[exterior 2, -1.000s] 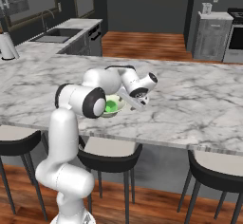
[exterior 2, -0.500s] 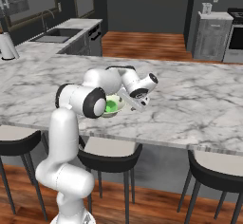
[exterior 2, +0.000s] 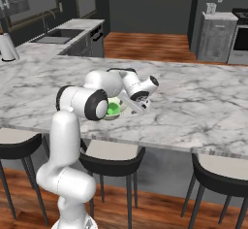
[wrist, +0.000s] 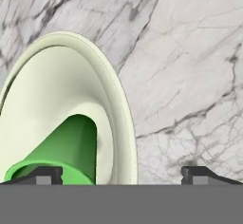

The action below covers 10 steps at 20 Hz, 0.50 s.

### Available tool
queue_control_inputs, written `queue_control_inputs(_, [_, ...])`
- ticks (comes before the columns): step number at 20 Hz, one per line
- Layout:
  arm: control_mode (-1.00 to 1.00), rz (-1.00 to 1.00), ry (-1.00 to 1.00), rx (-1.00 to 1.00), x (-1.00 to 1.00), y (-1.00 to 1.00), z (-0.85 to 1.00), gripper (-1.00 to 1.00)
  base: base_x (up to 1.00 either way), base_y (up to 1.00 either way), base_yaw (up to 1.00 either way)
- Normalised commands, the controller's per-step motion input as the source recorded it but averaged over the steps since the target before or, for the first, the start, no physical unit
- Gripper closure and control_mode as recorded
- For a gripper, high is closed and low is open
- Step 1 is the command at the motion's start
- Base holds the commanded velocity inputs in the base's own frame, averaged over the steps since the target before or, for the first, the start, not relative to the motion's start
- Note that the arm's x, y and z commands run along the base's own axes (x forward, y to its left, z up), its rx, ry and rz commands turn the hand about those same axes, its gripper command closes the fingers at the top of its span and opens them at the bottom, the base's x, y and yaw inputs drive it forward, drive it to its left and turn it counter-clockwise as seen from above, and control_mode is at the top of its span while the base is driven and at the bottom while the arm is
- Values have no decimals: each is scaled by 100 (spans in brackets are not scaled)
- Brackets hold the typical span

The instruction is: Place the cup inside the bowl on the dining table and move the bowl to any counter.

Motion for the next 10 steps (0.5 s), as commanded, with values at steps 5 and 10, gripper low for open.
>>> queue_control_inputs(5, [-100, 0, 0, 0, 0, 10, -13, -100, 0, 0, 0])
queue_control_inputs(10, [-100, 0, 0, 0, 0, 3, -11, -100, 0, 0, 0])
